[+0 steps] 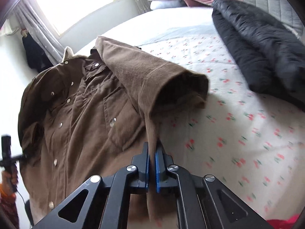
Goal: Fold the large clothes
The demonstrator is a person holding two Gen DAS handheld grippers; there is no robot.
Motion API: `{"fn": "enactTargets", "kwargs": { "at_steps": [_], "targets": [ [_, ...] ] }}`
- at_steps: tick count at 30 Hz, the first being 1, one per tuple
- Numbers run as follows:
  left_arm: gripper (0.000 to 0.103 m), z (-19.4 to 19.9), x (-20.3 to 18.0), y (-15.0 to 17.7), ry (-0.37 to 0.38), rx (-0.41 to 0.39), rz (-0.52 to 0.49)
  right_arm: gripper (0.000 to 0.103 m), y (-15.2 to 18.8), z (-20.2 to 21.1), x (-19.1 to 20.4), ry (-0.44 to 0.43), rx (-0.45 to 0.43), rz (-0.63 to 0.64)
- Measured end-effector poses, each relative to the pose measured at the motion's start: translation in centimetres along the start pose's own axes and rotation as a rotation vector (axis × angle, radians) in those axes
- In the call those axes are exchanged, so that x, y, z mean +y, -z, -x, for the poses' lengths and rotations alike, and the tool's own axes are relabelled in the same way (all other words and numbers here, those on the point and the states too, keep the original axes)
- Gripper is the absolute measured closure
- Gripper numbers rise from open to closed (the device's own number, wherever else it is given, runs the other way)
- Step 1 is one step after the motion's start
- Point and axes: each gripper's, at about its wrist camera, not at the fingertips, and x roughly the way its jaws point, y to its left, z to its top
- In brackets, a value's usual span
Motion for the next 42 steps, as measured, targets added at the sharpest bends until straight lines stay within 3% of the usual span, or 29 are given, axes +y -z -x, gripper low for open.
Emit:
{"fn": "enactTargets", "kwargs": {
  "at_steps": [4, 7, 9, 10, 11, 13, 17, 25, 27, 28, 29, 31, 32, 34, 37, 42],
  "targets": [
    [0.088, 2.6, -1.2, -0.8, 0.015, -0.059, -0.01, 0.103, 2.0, 4.5, -0.5, -0.04, -0.003, -0.008],
    [0.087, 3.4, -2.1, -0.5, 0.008, -0.065, -0.035, 0.096, 2.7, 6.3, 0.0, -0.003, -0.02, 0.012],
    [0.084, 3.3, -2.4, -0.1, -0.002, -0.058, -0.047, 0.073, 2.8, 7.2, -0.7, 0.006, -0.04, -0.008],
    [0.077, 3.0, -2.2, 0.1, 0.003, -0.048, -0.041, 0.052, 2.8, 7.4, -1.0, 0.012, -0.055, -0.018],
    [0.069, 2.8, -1.7, 0.5, 0.02, -0.03, -0.02, 0.037, 2.9, 7.3, -1.2, 0.008, -0.062, -0.023],
    [0.055, 2.5, -1.2, 1.1, 0.048, -0.016, 0.004, 0.034, 2.4, 6.0, -1.3, -0.02, -0.056, -0.042],
    [0.038, 3.1, 0.1, 2.9, 0.047, -0.015, 0.003, 0.034, 1.0, 1.2, -0.8, -0.045, 0.007, -0.058],
    [0.035, 0.9, 2.2, 3.7, 0.098, 0.027, 0.035, 0.034, -1.3, -7.0, -1.4, -0.002, 0.08, -0.117],
    [0.035, 0.0, 2.2, 3.2, 0.134, 0.03, 0.058, 0.042, -1.7, -7.5, -0.5, -0.002, 0.048, -0.097],
    [0.038, -0.5, 2.1, 2.9, 0.14, 0.033, 0.065, 0.072, -1.8, -7.8, 0.2, -0.038, 0.05, -0.085],
    [0.049, -1.2, 1.8, 2.6, 0.136, 0.038, 0.062, 0.086, -1.8, -7.8, 0.7, -0.063, 0.053, -0.086],
    [0.074, -1.8, 0.7, 2.2, 0.136, 0.045, 0.044, 0.09, -1.7, -6.8, 1.7, -0.095, 0.042, -0.06],
    [0.079, -1.7, 0.2, 2.1, 0.118, 0.038, 0.028, 0.092, -1.5, -5.9, 2.0, -0.115, 0.028, -0.05],
    [0.084, -0.3, -1.5, 2.2, 0.075, -0.008, -0.039, 0.094, -1.0, -3.2, 3.0, -0.185, -0.008, -0.019],
    [0.086, 2.5, -3.2, 2.3, 0.028, -0.082, -0.121, 0.095, 0.4, 0.3, 5.3, -0.221, -0.013, 0.054],
    [0.09, 7.1, -3.0, 2.8, 0.113, -0.12, -0.123, 0.095, 3.9, 4.8, 10.3, -0.285, 0.027, 0.133]
  ]
}}
